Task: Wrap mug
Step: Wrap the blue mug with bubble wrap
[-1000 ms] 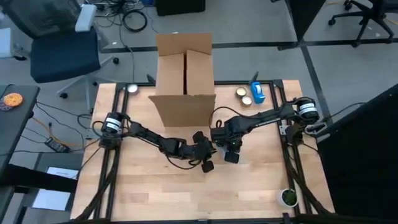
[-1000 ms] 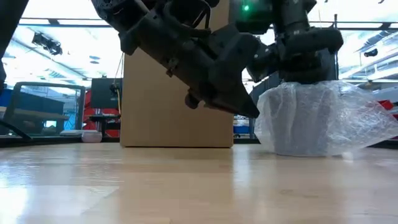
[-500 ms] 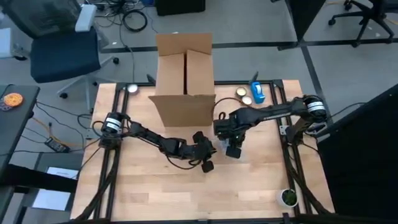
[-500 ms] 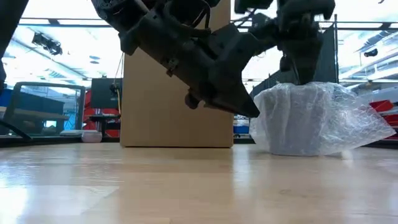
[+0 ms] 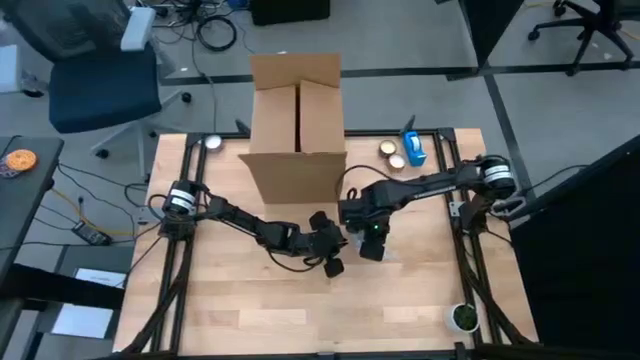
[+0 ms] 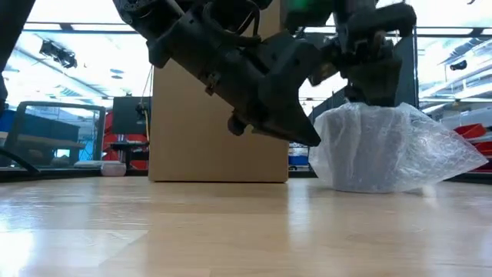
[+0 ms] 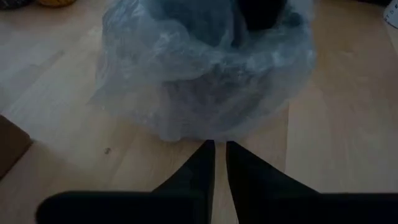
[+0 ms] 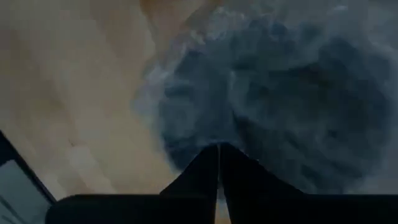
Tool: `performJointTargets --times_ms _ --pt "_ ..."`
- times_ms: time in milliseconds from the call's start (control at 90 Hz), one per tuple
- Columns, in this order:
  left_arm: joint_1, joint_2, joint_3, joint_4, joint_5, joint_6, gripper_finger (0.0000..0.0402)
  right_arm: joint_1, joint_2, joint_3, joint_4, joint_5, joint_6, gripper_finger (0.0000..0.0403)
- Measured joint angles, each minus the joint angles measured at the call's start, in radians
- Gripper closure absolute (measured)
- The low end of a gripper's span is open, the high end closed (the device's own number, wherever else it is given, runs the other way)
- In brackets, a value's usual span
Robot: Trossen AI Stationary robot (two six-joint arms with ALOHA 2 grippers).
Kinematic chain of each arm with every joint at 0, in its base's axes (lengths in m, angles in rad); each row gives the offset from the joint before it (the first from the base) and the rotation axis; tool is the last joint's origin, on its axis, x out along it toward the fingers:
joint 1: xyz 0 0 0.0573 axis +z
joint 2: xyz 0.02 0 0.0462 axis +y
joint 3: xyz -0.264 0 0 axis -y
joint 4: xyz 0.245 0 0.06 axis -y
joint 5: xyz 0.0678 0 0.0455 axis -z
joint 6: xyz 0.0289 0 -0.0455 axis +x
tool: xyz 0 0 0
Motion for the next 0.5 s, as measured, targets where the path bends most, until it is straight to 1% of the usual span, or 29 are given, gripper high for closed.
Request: performJointTargets --times_ms 100,222,311,500 --pt "0.000 0.000 0.000 -0.005 0.000 0.000 0.0376 -0.002 0.049 0.002 0.008 0.009 -0.027 0.0403" --pt "0.000 0.000 0.000 -0.013 0.000 0.000 0.0376 -0.014 0.101 0.005 0.025 0.065 -0.049 0.0403" --pt "-0.002 0.001 -0.001 -0.018 0.000 -0.001 0.0376 -0.024 0.120 0.004 0.027 0.082 -0.059 0.0403" --pt "0.000 0.002 -0.001 -0.016 0.000 0.000 0.0376 -0.034 0.095 0.015 0.020 0.099 -0.066 0.0403"
